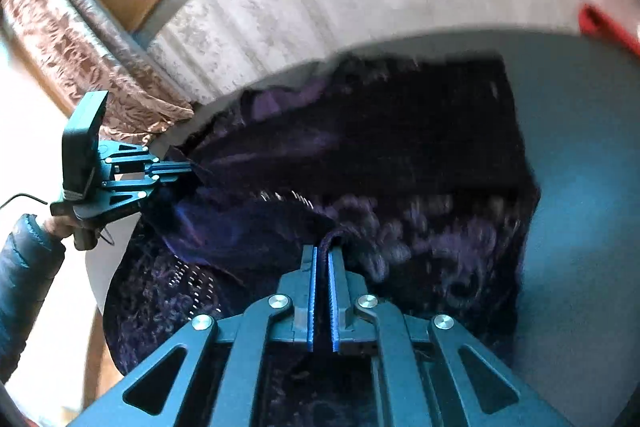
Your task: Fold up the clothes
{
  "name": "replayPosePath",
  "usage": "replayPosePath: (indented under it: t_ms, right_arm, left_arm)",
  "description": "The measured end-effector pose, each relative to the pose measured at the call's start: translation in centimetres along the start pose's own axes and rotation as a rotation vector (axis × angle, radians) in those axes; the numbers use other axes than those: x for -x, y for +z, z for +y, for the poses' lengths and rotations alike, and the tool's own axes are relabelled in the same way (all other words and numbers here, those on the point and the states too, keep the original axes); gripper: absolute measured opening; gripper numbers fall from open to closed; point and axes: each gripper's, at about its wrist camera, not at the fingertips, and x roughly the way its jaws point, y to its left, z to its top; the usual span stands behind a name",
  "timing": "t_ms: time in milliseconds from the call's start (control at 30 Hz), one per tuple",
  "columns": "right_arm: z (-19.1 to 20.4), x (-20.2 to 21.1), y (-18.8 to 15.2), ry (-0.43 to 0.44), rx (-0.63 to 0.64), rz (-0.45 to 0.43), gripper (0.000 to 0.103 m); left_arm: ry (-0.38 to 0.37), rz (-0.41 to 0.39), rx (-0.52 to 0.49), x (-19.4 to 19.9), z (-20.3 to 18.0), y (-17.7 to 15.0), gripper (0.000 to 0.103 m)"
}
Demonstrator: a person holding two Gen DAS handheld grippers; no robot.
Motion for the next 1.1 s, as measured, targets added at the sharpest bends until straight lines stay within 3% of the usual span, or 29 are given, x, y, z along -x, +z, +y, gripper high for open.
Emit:
replayPosePath:
  t_ms: [233,300,400,467,600,667,733,767,800,867,900,933,1000,1100]
  right_arm:
    - [2.0,4.9,6.0,-0.081,0.157,-0.17,0.005]
    - [2.2,5.9,7.1,-0.096,0.173,-0.203,0.004]
    - [2.5,7.5,7.6,-0.087,0.194,-0.229,0.003]
    - [3.1,8.1,6.8,-0.059,0.223,-0.214,0.003]
    - [3.4,6.2,3.2,-0.117,0.31,-0.075,0.003]
    - [2.2,4.6,1.7,-0.122,0.277,-0.003,0.003]
    - [0.8,3.6,0.9,-0.114,0.217,0.036,0.004]
    - [0.0,3.4,1.0,-0.095,0.165,0.038,0.005]
    - [-0.9,3.3,1.3,-0.067,0.102,0.032,0.011]
    - [-2.6,3.4,2.3,-0.022,-0.009,-0.003,0.035]
    - [-3.4,3.3,2.8,-0.012,-0.053,-0.024,0.06]
    - [-4.0,3.2,3.2,-0.006,-0.082,-0.042,0.073]
    - [-4.5,2.7,4.2,0.001,-0.098,-0.078,0.073]
    - [-3.8,1.5,5.4,-0.008,-0.043,-0.104,0.073]
  left_arm:
    - [-0.036,-0.196,0.214,3.9,3.1,0.9,0.003]
    - [-0.008,-0.186,0.227,3.6,3.7,1.1,0.003]
    - [0.078,-0.087,0.152,1.9,3.5,1.0,0.005]
    - [0.049,-0.024,0.127,0.7,3.4,0.4,0.011]
    - [0.022,0.046,0.127,-0.7,3.4,-0.9,0.018]
    - [0.009,0.044,0.12,-1.0,3.1,-1.1,0.02]
    - [0.031,0.046,0.069,-1.2,2.4,-0.9,0.035]
    - [0.049,0.062,0.036,-1.5,2.1,-0.7,0.037]
    - [0.066,0.08,0.003,-2.0,1.9,-0.5,0.038]
    - [0.085,0.114,-0.051,-2.9,1.4,-0.2,0.039]
    - [0.083,0.129,-0.069,-3.5,1.2,-0.1,0.039]
    - [0.081,0.144,-0.088,-4.1,1.0,-0.1,0.04]
    - [0.082,0.164,-0.119,-5.2,0.7,-0.1,0.04]
    - [0.04,0.139,-0.069,-5.2,1.2,-0.2,0.035]
